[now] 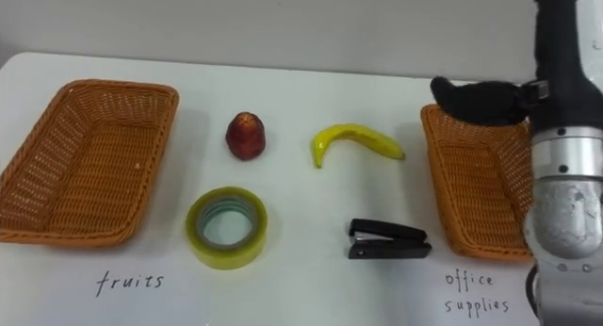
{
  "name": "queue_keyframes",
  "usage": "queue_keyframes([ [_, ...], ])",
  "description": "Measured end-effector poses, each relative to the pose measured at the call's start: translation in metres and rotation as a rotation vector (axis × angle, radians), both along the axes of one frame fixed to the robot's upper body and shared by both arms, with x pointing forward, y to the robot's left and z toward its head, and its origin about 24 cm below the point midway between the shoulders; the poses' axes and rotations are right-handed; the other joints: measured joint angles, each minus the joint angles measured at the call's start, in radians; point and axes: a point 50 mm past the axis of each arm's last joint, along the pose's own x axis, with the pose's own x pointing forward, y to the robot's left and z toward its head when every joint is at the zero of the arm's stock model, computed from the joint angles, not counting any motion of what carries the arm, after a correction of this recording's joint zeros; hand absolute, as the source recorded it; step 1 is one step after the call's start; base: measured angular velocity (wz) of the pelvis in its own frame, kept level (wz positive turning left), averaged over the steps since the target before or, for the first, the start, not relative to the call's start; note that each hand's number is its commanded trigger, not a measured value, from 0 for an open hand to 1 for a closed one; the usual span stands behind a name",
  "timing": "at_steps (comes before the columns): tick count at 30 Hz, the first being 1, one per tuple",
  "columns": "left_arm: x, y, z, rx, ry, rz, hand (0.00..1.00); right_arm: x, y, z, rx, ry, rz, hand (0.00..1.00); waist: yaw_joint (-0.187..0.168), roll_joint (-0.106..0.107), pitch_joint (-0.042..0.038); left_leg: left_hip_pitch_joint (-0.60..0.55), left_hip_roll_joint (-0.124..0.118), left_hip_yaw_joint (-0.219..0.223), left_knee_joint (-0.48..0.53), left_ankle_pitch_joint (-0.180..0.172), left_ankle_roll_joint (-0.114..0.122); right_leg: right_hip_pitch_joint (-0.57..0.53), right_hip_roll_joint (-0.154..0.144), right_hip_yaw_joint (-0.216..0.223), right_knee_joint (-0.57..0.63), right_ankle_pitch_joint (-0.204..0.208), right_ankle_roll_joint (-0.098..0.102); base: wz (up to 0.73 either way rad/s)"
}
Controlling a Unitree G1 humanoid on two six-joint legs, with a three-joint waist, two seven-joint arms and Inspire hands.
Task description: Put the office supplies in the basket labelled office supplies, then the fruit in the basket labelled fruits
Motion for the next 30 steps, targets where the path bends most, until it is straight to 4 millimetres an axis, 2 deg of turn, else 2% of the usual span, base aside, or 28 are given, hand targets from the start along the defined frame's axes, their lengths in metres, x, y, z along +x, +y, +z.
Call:
queue_keyframes([
  [7, 0.007, 0.004, 0.0, -0.012, -0.007, -0.011, 0.0, 0.004, 0.007, -0.009, -0.066, 0.155, 0.095, 0.0, 0.016, -0.003, -0.0026, -0.009, 0.0, 0.007, 0.0, 0.005, 0.004, -0.01, 0.0, 0.002, 0.0, 0.008, 0.001, 0.0],
  [9, 0.007, 0.006, 0.001, -0.011, 0.0, -0.017, 0.0, 0.005, 0.007, -0.018, -0.072, 0.216, 0.111, 0.0, 0.019, -0.007, -0.0052, -0.008, 0.001, 0.008, 0.0, 0.005, 0.004, -0.01, 0.0, 0.004, 0.0, 0.009, 0.001, 0.0],
  [14, 0.016, 0.011, 0.002, -0.019, -0.003, -0.056, 0.0, 0.003, 0.006, -0.047, -0.079, 0.463, 0.172, 0.0, 0.034, -0.008, -0.0048, -0.006, 0.0, 0.008, 0.0, 0.008, 0.007, -0.01, -0.002, 0.006, 0.001, 0.014, 0.002, 0.0],
  [17, 0.022, 0.012, 0.002, -0.016, -0.016, -0.061, 0.0, 0.001, 0.005, -0.055, -0.074, 0.543, 0.195, 0.0, 0.043, -0.009, -0.004, -0.006, 0.0, 0.009, 0.0, 0.009, 0.008, -0.01, -0.002, 0.007, 0.001, 0.015, 0.003, 0.0],
  [30, 0.028, 0.012, 0.002, -0.018, -0.028, -0.067, 0.0, -0.002, 0.007, -0.066, -0.107, 0.675, 0.257, 0.0, 0.05, -0.018, 0.0042, -0.008, -0.001, 0.009, 0.003, 0.01, 0.008, -0.01, -0.002, 0.006, -0.001, 0.016, 0.002, 0.0],
])
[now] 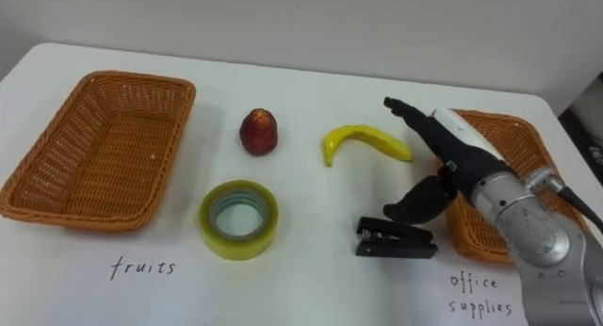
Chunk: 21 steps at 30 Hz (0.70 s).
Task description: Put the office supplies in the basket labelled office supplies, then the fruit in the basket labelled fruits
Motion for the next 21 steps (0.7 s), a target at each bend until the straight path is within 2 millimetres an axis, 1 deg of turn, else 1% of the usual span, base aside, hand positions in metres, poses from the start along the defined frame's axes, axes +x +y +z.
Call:
queue_keyframes([
  [2, 0.0, 0.0, 0.0, 0.0, 0.001, 0.003, 0.0, -0.001, 0.0, -0.003, 0.001, 0.025, 0.011, 0.0, 0.0, -0.001, 0.002, -0.001, 0.0, 0.0, 0.0, 0.0, 0.0, 0.0, 0.0, 0.001, -0.004, 0.0, 0.0, 0.0],
  [8, 0.001, 0.0, 0.0, 0.002, -0.003, 0.002, 0.0, -0.002, 0.005, -0.006, 0.003, 0.065, 0.047, 0.0, 0.002, -0.003, 0.0003, -0.006, 0.0, -0.004, -0.001, 0.0, 0.0, 0.001, 0.001, -0.003, -0.013, 0.002, 0.0, 0.0],
  [10, 0.001, 0.0, 0.0, 0.002, -0.003, 0.002, 0.0, -0.002, 0.005, -0.007, 0.004, 0.069, 0.048, 0.0, 0.003, -0.004, 0.0005, -0.005, 0.0, -0.006, -0.002, 0.0, 0.0, 0.003, 0.001, -0.006, -0.013, 0.003, 0.0, 0.0],
  [12, 0.001, 0.001, 0.0, 0.002, -0.003, 0.002, 0.0, -0.002, 0.005, -0.007, 0.005, 0.078, 0.045, 0.0, 0.003, -0.007, 0.0024, -0.001, 0.0, -0.008, -0.003, 0.0, 0.0, 0.008, 0.001, -0.007, -0.015, 0.003, 0.0, 0.02],
  [15, 0.001, 0.001, 0.0, 0.002, -0.003, 0.001, 0.0, -0.003, 0.004, -0.009, 0.001, 0.089, 0.045, 0.0, 0.011, -0.01, 0.0038, 0.001, 0.0, -0.009, -0.003, 0.0, 0.0, 0.011, 0.001, -0.009, -0.015, 0.003, 0.0, 0.0],
  [17, 0.002, 0.0, 0.0, 0.002, -0.005, -0.002, 0.0, -0.003, 0.003, -0.014, -0.011, 0.121, 0.047, 0.0, 0.019, -0.011, 0.004, 0.001, 0.0, -0.01, -0.002, 0.0, 0.0, 0.011, 0.0, -0.008, -0.015, 0.003, 0.001, 0.0],
  [21, 0.002, 0.0, 0.0, 0.002, -0.002, -0.007, 0.0, -0.005, 0.006, -0.02, -0.035, 0.178, 0.067, 0.0, 0.024, -0.011, 0.0039, 0.0, -0.001, -0.01, -0.002, 0.0, 0.0, 0.011, 0.0, -0.009, -0.014, 0.004, 0.001, 0.0],
])
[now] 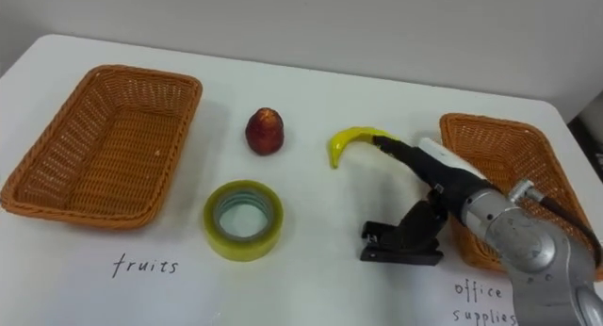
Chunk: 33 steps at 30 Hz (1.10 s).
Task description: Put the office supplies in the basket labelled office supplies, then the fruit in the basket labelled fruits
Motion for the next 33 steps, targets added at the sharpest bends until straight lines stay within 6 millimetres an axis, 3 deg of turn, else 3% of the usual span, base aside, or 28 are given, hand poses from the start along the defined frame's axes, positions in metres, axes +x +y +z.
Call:
queue_keyframes([
  [9, 0.0, -0.001, 0.0, 0.0, 0.002, -0.002, 0.0, -0.002, 0.004, -0.005, -0.016, 0.054, 0.038, 0.0, 0.013, 0.002, -0.0004, 0.0, -0.001, -0.001, 0.005, 0.0, 0.0, 0.004, 0.0, -0.001, -0.001, 0.001, 0.0, 0.0],
  [15, 0.007, -0.002, -0.001, -0.006, -0.008, -0.025, 0.0, -0.007, 0.011, -0.013, -0.003, 0.125, 0.086, 0.0, 0.022, 0.016, -0.0055, 0.0, 0.0, -0.001, 0.005, 0.0, 0.0, 0.011, 0.0, -0.005, 0.0, 0.001, 0.0, 0.0],
  [19, 0.008, -0.002, -0.001, -0.007, -0.009, -0.03, 0.0, -0.008, 0.009, -0.019, 0.006, 0.162, 0.083, 0.0, 0.022, 0.021, -0.0046, 0.001, 0.0, -0.004, 0.004, 0.0, 0.0, 0.018, -0.001, -0.011, -0.001, 0.002, 0.0, 0.03],
  [33, 0.015, -0.003, -0.001, -0.005, -0.011, -0.048, 0.0, -0.01, 0.006, -0.025, -0.017, 0.222, 0.077, 0.0, 0.024, 0.005, -0.0045, -0.019, -0.001, -0.018, 0.019, 0.0, 0.0, 0.012, -0.001, -0.03, -0.018, 0.006, -0.001, 0.03],
])
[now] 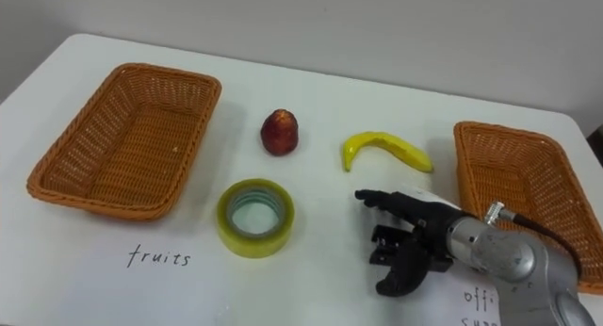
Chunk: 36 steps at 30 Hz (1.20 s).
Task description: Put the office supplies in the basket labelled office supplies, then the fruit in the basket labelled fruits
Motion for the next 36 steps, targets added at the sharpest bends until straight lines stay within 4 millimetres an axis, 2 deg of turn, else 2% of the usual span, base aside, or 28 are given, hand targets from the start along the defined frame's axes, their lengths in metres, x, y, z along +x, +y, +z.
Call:
queue_keyframes([
  [9, 0.02, 0.0, 0.001, -0.001, -0.048, -0.012, 0.0, 0.0, 0.005, -0.003, -0.095, -0.008, 0.038, 0.0, 0.004, -0.014, 0.0, -0.001, -0.001, -0.003, 0.0, 0.0, 0.0, 0.0, 0.0, 0.002, 0.0, 0.001, 0.001, 0.0],
  [17, 0.017, 0.0, 0.0, -0.001, -0.041, -0.007, 0.0, -0.001, 0.005, -0.003, -0.106, -0.007, 0.037, 0.0, 0.005, -0.016, -0.0025, 0.005, 0.001, 0.002, -0.002, 0.0, 0.0, -0.002, 0.001, 0.008, 0.001, 0.003, 0.001, 0.0],
  [36, 0.011, -0.001, -0.001, -0.006, -0.024, 0.018, 0.0, 0.0, 0.001, 0.002, -0.16, -0.019, 0.009, 0.0, -0.001, -0.005, -0.001, 0.021, 0.0, 0.017, -0.032, 0.004, 0.003, 0.005, 0.001, 0.024, 0.001, 0.007, 0.003, -0.02],
])
